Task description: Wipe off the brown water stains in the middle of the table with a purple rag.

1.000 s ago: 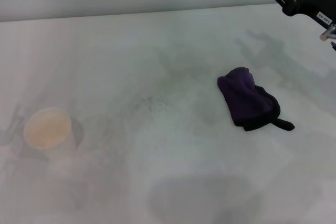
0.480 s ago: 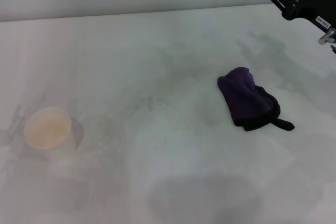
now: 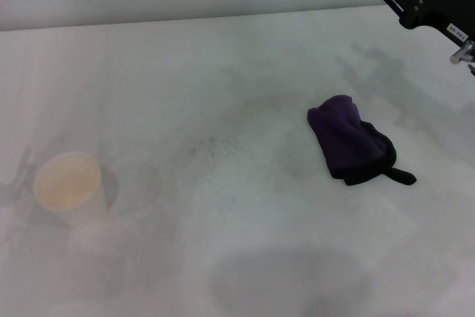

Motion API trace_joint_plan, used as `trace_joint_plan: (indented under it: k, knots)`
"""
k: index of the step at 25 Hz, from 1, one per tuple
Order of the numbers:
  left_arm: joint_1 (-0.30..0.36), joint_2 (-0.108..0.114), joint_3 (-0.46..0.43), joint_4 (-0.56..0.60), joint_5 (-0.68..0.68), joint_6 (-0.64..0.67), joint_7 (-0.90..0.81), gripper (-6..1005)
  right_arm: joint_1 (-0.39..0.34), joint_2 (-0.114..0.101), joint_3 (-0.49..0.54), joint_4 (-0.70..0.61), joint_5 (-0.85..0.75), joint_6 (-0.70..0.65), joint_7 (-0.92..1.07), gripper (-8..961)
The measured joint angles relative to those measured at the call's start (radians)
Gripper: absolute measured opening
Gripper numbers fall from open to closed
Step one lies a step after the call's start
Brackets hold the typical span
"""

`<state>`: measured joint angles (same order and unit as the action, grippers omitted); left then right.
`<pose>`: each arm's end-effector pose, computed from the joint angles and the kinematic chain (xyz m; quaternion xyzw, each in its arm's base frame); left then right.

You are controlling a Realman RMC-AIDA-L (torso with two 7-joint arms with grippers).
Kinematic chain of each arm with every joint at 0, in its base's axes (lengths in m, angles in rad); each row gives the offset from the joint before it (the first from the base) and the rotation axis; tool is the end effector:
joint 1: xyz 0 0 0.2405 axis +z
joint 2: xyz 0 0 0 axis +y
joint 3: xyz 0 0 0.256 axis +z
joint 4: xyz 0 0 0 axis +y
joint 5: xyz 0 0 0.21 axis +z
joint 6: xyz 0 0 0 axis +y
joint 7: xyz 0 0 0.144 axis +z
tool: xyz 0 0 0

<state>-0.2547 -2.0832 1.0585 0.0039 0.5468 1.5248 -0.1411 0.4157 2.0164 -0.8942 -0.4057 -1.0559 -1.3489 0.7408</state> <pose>-0.3597 0.2430 0.0051 -0.7093 -0.1496 -0.2948 0.6226 0.2928 0.3484 0.0500 -0.7984 0.1211 0.3820 0.4493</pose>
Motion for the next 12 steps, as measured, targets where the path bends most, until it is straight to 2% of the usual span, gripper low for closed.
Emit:
trace_joint_plan:
  k: [12]
  knots:
    - [0.003,0.000,0.000,-0.004,-0.001,0.000,0.000,893,0.000,0.002,-0.003,0.018,0.013,-0.004,-0.010,421]
